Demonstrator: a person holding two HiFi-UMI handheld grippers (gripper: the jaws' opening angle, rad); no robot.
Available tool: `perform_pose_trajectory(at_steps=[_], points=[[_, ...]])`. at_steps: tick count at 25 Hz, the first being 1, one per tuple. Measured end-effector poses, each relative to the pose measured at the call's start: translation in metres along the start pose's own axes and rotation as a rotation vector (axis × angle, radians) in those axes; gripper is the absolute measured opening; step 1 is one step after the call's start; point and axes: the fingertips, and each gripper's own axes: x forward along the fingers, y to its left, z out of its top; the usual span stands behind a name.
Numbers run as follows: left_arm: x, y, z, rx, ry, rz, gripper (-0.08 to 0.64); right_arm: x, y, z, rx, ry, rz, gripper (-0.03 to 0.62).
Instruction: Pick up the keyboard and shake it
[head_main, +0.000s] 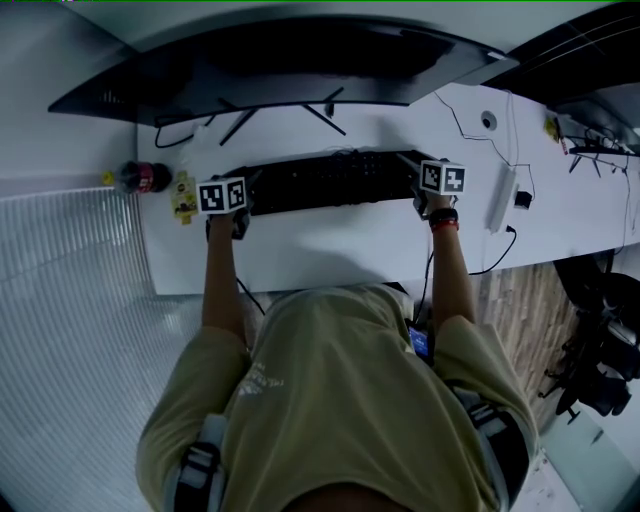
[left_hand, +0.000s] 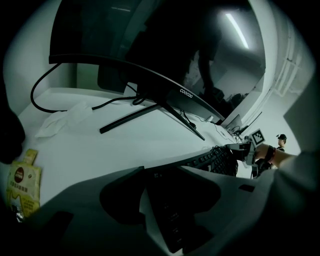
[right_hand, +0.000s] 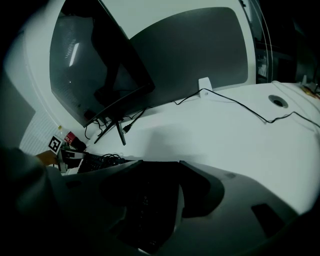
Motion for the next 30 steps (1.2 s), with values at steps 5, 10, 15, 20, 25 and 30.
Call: perform_pose_trajectory(at_steps=[5,10,15,20,25,30], points=[[0.0031,-0.0006,-0.0006,-0.026,0.039,-0.020,0.209,0.0045,0.0019,-0.0028,0.000,0.045,0.030,0.242],[0.0045,-0.0009,-0.0002,-0.059,0.062,-0.046,0.206,0.0046,-0.0002,-0.0027,0.009,0.061,0.031,0.242],[0.0046,-0.0020,-0.0022,-0.043,0.116,-0.051,0.204,0.0048,-0.0012,-0.0043,0.031,0.156,0.032,0.239],[0.0041,-0.0012,-0.0039,-0.048,0.185,-0.029,0.201,0.0045,0.0003,-0.0050,0.044,0.208,0.011,0.239],[0.0034,-0.0010,-0.0052,-0.054,0.212,0.012,0.199,0.0025,0.0009,-0.0052,0.045,0.239,-0.016,0.239],[0.0003,-0.0021,-0.0050,-0.052,0.224,0.031,0.198,-0.0015,0.0036,-0.0044,0.039,0.240,-0.038,0.236]])
